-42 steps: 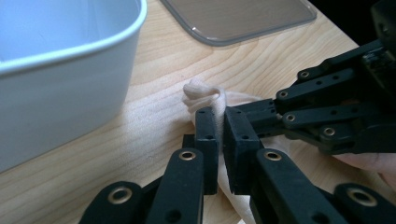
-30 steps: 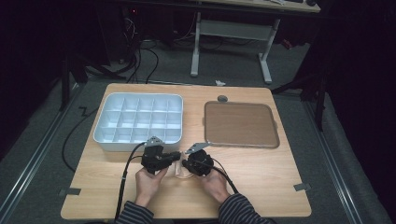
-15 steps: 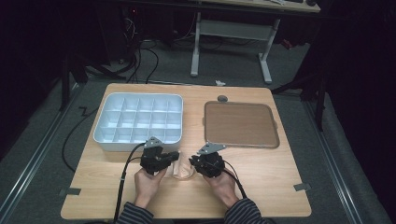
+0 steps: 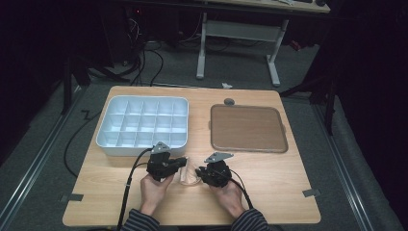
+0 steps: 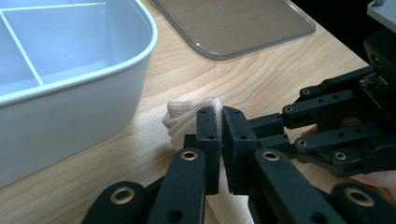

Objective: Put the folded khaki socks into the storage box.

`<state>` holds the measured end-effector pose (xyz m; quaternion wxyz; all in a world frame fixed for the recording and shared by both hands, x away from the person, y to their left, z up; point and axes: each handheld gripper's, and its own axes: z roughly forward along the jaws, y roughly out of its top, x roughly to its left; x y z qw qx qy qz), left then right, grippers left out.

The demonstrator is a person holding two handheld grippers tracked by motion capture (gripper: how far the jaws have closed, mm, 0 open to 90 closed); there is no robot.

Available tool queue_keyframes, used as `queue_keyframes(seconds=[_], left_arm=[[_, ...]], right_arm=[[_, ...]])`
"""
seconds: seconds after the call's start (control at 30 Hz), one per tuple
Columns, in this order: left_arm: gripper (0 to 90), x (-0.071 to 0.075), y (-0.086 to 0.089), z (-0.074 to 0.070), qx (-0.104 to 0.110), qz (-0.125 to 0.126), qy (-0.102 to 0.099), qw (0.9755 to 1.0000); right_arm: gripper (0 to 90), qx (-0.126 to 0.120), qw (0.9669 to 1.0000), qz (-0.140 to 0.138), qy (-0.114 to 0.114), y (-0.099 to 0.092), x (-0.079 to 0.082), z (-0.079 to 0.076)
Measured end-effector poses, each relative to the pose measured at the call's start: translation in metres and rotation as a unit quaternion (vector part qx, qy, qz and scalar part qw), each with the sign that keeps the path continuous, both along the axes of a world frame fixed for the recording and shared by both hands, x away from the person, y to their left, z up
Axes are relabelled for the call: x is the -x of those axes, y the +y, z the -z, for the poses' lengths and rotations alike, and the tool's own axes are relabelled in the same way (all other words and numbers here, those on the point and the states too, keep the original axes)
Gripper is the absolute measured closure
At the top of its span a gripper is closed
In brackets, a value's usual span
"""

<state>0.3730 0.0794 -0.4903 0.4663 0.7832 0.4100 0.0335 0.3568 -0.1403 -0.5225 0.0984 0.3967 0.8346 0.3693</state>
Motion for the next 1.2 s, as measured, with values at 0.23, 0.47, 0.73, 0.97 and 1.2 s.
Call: queue_keyframes(seconds=[0.23, 0.47, 0.73, 0.97, 1.2], left_arm=[[86.3, -0.002, -0.013, -0.004, 0.001, 0.015, -0.002, 0.9999], [86.3, -0.004, -0.018, -0.003, -0.002, 0.016, 0.001, 0.9999], [86.2, -0.009, -0.02, -0.003, -0.001, 0.019, -0.012, 0.9997], [86.2, -0.017, -0.019, -0.002, -0.008, 0.017, -0.009, 0.9998], [86.0, -0.021, -0.02, 0.0, -0.008, 0.012, -0.006, 0.9999]], right_arm=[[79.7, 0.004, 1.0, 0.0, -0.004, 0.0, 0.0, 0.0], [80.1, 0.003, 1.0, -0.004, -0.005, 0.001, -0.003, 0.0], [80.1, 0.004, 0.9999, -0.011, -0.007, 0.006, -0.008, 0.0], [80.3, 0.008, 0.9999, -0.008, -0.008, 0.01, -0.012, 0.0], [80.2, 0.009, 0.9999, -0.012, -0.006, 0.013, -0.016, 0.0]])
